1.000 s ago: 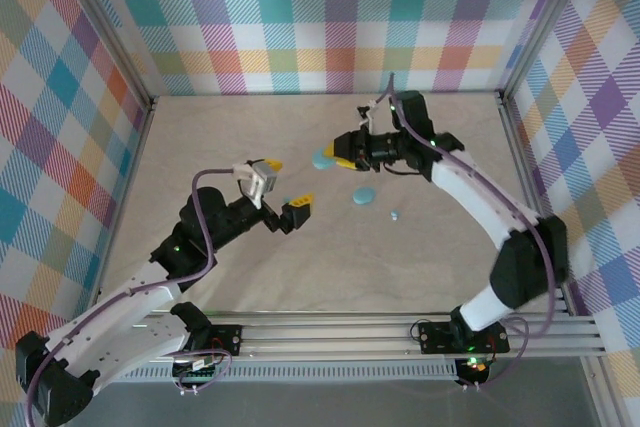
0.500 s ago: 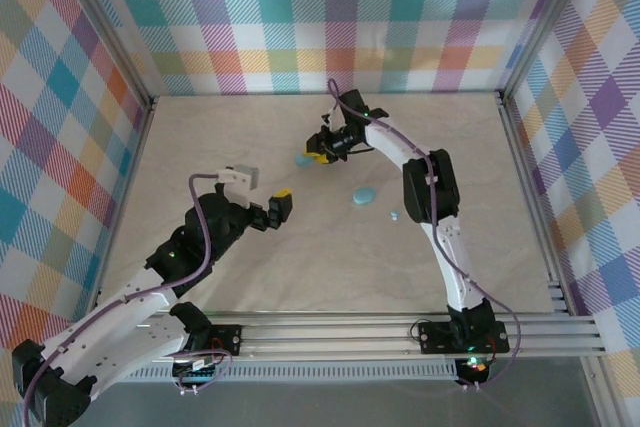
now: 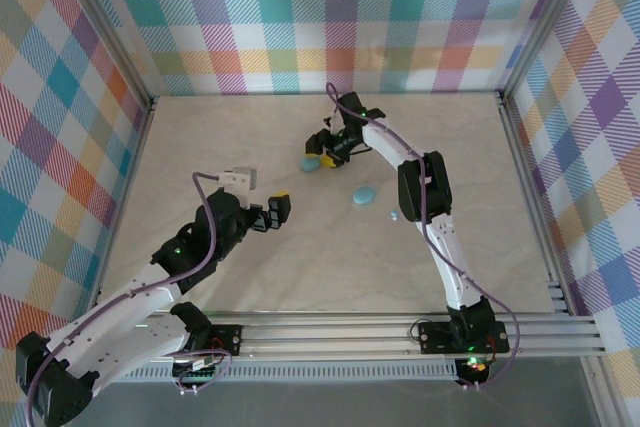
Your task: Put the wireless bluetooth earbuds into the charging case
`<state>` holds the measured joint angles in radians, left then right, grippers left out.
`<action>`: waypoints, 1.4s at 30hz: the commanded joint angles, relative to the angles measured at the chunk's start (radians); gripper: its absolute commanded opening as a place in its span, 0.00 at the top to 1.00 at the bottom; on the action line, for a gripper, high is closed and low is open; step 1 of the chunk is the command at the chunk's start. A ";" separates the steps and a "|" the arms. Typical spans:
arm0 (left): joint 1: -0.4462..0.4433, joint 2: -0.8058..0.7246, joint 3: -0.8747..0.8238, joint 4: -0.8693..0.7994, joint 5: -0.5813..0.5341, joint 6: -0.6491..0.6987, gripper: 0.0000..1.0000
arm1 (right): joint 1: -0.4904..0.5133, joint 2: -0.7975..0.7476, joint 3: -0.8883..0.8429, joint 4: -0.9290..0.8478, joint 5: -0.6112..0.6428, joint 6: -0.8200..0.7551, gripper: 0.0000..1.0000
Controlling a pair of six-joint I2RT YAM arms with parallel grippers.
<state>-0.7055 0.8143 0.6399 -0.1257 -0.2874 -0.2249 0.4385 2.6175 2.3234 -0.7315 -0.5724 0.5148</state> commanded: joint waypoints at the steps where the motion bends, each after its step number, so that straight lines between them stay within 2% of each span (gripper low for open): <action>1: 0.000 0.031 0.005 0.039 0.074 -0.038 0.00 | -0.012 -0.112 -0.038 -0.097 0.214 -0.089 0.29; 6: -0.001 0.125 0.052 0.002 0.138 -0.072 0.00 | -0.026 -0.264 -0.117 -0.103 0.286 -0.155 0.25; 9: 0.000 0.165 0.076 -0.043 0.187 -0.017 0.00 | -0.030 -0.390 -0.218 -0.069 0.285 -0.213 0.22; 13: 0.000 0.204 0.063 0.018 0.264 0.004 0.00 | -0.042 -0.590 -0.453 0.006 0.283 -0.305 0.18; 17: 0.000 0.258 0.068 0.071 0.309 0.005 0.01 | -0.043 -0.776 -0.726 0.069 0.362 -0.377 0.15; 20: 0.000 0.315 0.085 0.103 0.359 0.013 0.04 | -0.043 -0.845 -0.860 0.080 0.429 -0.393 0.12; 22: 0.000 0.358 0.113 0.103 0.390 0.020 0.06 | -0.041 -0.840 -0.879 0.042 0.460 -0.393 0.11; 26: -0.001 0.420 0.169 0.076 0.416 0.039 0.09 | -0.024 -0.780 -0.887 -0.011 0.481 -0.362 0.00; 33: -0.001 0.397 0.134 0.070 0.386 0.043 0.08 | 0.072 -0.674 -0.833 -0.059 0.651 -0.392 0.00; 37: -0.001 0.381 0.120 0.057 0.370 0.054 0.07 | 0.114 -0.616 -0.805 -0.070 0.691 -0.392 0.00; 42: -0.001 0.369 0.115 0.043 0.357 0.072 0.06 | 0.124 -0.567 -0.783 -0.108 0.731 -0.312 0.01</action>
<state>-0.7055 1.2076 0.7727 -0.0765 0.0853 -0.1822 0.5674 2.0312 1.5177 -0.7883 0.1104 0.1528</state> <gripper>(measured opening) 0.933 0.995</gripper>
